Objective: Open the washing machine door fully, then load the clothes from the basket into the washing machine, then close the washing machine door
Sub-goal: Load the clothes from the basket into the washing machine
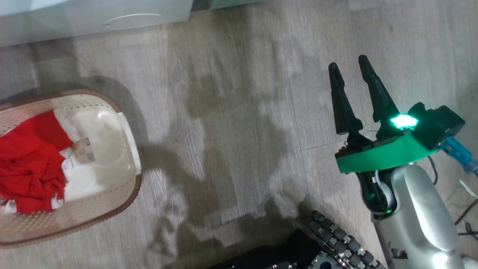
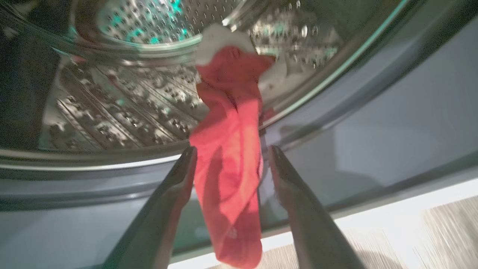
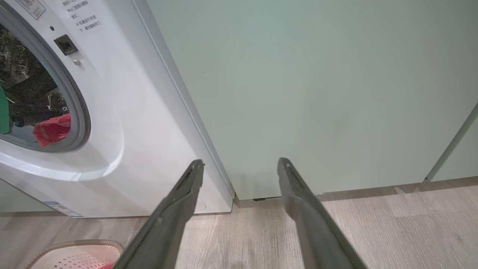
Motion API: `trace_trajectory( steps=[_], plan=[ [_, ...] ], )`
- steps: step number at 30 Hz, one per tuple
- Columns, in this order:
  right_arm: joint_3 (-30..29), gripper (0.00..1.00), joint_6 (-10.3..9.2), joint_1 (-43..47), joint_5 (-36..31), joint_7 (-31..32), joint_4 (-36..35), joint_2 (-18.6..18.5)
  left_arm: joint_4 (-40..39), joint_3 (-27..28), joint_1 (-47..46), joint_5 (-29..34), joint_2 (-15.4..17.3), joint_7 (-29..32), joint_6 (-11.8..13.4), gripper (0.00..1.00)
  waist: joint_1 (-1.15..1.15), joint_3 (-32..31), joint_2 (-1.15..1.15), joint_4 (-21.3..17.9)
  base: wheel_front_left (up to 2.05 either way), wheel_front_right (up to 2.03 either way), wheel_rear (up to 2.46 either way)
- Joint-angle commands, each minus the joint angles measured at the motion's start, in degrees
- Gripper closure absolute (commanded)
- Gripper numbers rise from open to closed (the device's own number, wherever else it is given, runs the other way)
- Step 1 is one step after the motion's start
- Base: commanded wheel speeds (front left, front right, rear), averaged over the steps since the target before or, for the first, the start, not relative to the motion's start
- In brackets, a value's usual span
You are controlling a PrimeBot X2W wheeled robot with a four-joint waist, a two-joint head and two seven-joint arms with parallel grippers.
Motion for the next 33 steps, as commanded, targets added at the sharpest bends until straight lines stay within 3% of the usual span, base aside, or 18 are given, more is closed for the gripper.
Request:
trace_trajectory(
  steps=[1,13,24,25,26,27,33],
  plan=[
    [1.16,0.00,0.00,0.57,0.51,-0.52,-1.40,-0.17,-1.15,0.50,-1.70,-0.61,3.30,1.05,-0.06,0.00,-0.01,0.29,0.00,-0.46,0.00,0.00,0.00],
    [2.25,0.00,0.00,-0.09,2.06,-0.53,-1.45,-0.17,4.17,-7.48,-7.18,-1.61,8.31,7.91,-0.51,0.00,-0.01,1.70,0.00,-1.98,0.00,0.00,0.00],
    [3.14,0.00,0.00,-0.69,2.57,-0.53,-1.22,-0.17,8.88,-9.38,-10.19,-3.03,8.88,10.76,-0.30,0.00,-0.01,2.73,0.00,-2.45,0.00,0.00,0.00],
    [3.20,0.00,0.00,-0.73,2.63,-0.53,-1.22,-0.17,9.24,-9.45,-10.45,-3.01,9.05,10.92,-0.29,0.06,-0.01,2.83,0.00,-2.51,0.00,0.00,0.00],
    [3.26,0.00,0.00,-0.78,2.70,-0.53,-1.17,-0.17,9.55,-9.46,-10.75,-3.09,9.17,10.94,-0.28,0.56,-0.01,2.93,0.00,-2.57,0.00,0.00,0.00],
    [3.32,0.00,0.00,-0.81,2.79,-0.53,-1.06,-0.17,9.72,-9.34,-11.08,-3.34,9.19,10.65,-0.26,1.00,-0.01,3.03,0.00,-2.64,0.00,0.00,0.00],
    [3.52,0.00,0.00,-0.97,2.91,-0.53,-0.42,-0.17,10.87,-8.85,-13.29,-4.45,9.34,10.21,0.06,1.00,-0.01,3.39,0.00,-3.04,0.00,0.00,0.00]
  ],
)
